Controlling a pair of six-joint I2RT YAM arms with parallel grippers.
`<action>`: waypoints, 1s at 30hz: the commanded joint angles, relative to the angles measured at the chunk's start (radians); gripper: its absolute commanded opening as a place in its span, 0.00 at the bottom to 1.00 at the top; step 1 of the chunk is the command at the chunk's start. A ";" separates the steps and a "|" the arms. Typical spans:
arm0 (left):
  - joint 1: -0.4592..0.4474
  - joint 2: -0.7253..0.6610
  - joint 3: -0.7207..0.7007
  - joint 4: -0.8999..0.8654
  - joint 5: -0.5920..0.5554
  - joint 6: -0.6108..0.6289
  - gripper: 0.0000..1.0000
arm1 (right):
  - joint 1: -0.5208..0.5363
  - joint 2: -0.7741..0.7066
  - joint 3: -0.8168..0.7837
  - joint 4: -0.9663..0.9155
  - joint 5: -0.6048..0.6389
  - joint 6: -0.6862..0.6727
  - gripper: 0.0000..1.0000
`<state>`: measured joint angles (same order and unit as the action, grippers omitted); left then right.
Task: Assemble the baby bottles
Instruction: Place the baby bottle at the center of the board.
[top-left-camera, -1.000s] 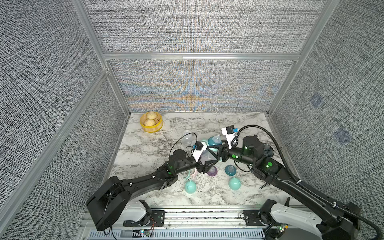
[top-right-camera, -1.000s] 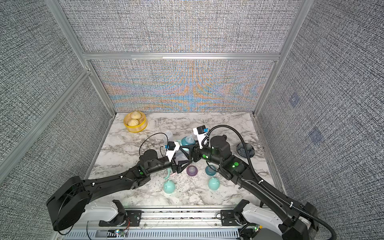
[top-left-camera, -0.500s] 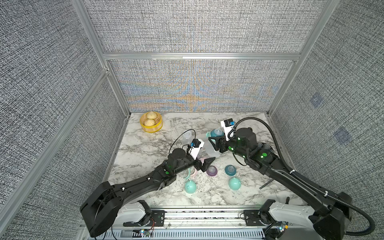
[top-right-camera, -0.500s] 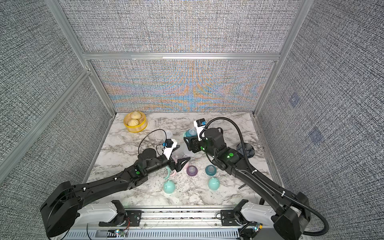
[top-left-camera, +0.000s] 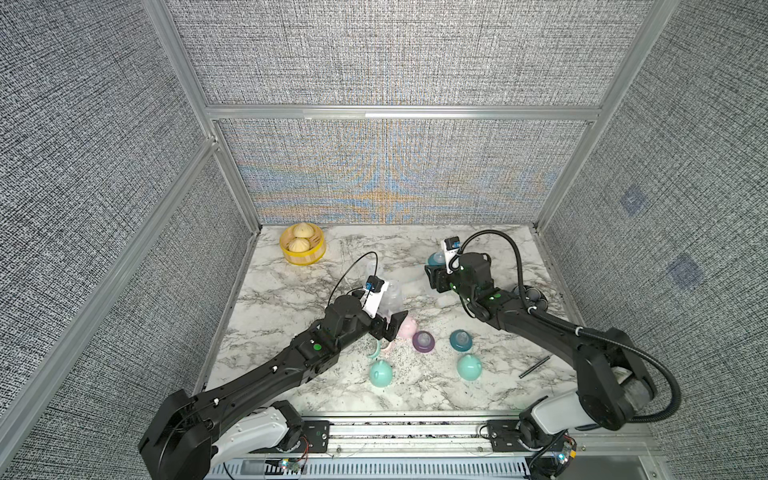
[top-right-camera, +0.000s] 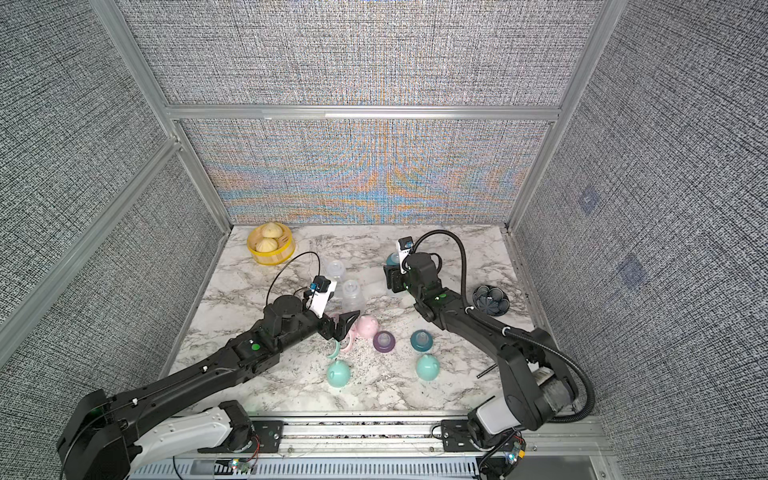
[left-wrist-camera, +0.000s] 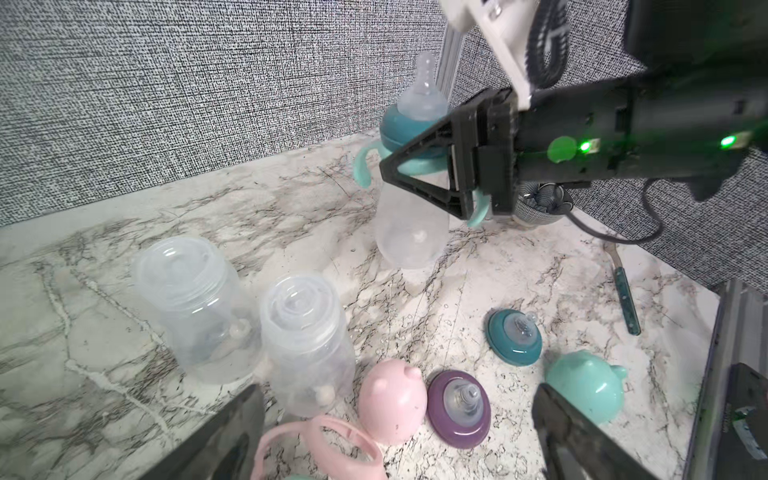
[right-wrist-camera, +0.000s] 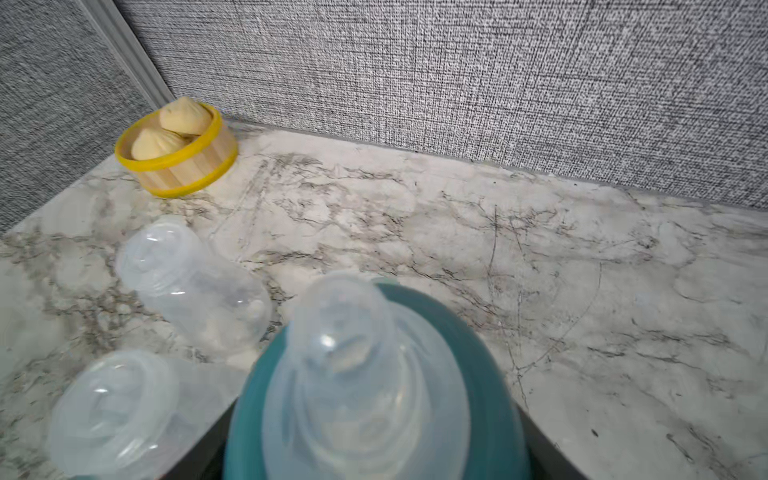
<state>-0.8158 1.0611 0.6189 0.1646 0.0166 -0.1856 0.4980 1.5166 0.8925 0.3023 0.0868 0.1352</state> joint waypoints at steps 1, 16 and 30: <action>0.010 -0.032 -0.012 -0.032 -0.042 0.001 1.00 | -0.021 0.052 -0.019 0.237 -0.019 -0.014 0.50; 0.018 -0.073 -0.020 -0.059 -0.041 0.020 1.00 | -0.050 0.202 -0.048 0.388 0.021 -0.036 0.50; 0.018 -0.078 -0.024 -0.057 -0.039 0.025 1.00 | -0.060 0.253 -0.060 0.426 0.027 -0.043 0.53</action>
<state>-0.7998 0.9836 0.5953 0.0952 -0.0231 -0.1665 0.4389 1.7657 0.8318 0.6636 0.1051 0.0956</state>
